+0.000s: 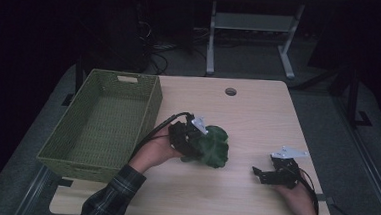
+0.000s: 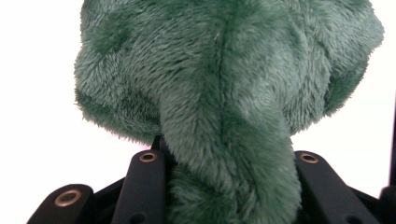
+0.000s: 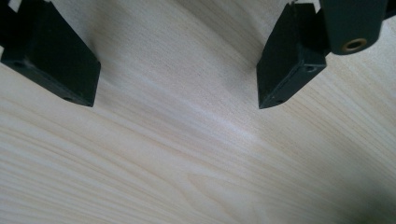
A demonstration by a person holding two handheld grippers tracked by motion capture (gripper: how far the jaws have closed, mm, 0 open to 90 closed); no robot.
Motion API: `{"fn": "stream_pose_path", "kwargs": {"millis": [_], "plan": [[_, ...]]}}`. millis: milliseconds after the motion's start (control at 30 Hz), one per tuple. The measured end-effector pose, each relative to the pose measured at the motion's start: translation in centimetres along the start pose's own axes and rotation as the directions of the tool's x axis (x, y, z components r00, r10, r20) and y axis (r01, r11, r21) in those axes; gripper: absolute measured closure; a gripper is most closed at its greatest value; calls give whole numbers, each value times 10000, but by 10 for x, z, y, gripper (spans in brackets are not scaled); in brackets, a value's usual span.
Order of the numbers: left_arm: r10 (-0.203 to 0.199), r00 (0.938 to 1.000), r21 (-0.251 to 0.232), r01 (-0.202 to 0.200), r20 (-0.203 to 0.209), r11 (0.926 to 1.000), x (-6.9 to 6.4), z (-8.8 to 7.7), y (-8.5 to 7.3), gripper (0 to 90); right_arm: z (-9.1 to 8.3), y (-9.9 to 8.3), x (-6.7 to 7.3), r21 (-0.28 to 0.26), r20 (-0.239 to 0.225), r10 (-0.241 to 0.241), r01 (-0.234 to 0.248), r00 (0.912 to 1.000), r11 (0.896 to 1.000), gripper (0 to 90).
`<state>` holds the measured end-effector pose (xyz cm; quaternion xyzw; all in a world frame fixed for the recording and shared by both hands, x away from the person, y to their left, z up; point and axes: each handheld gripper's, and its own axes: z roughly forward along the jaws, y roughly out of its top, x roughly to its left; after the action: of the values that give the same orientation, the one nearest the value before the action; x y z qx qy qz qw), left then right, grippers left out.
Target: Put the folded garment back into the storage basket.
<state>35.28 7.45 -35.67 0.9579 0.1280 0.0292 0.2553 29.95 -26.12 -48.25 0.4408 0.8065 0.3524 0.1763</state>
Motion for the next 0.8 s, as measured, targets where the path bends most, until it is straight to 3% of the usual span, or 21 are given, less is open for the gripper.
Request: {"fn": "stream_pose_path", "kwargs": {"millis": [200,400,600,800], "plan": [[-354,9993,-247,352,-91,9991,5,-23,-5,617,0,0,0,4,4,6,-6,10000,10000,132],[-577,9974,-297,564,-437,9980,12,-47,-11,613,0,0,0,3,6,3,-3,10000,10000,132],[-893,9934,-401,866,-718,9954,19,-69,-19,607,0,0,0,13,-8,25,-25,10000,10000,132],[-1376,9856,-547,1327,-982,9897,27,-89,-31,607,0,0,0,13,-7,27,-27,10000,10000,132]]}}
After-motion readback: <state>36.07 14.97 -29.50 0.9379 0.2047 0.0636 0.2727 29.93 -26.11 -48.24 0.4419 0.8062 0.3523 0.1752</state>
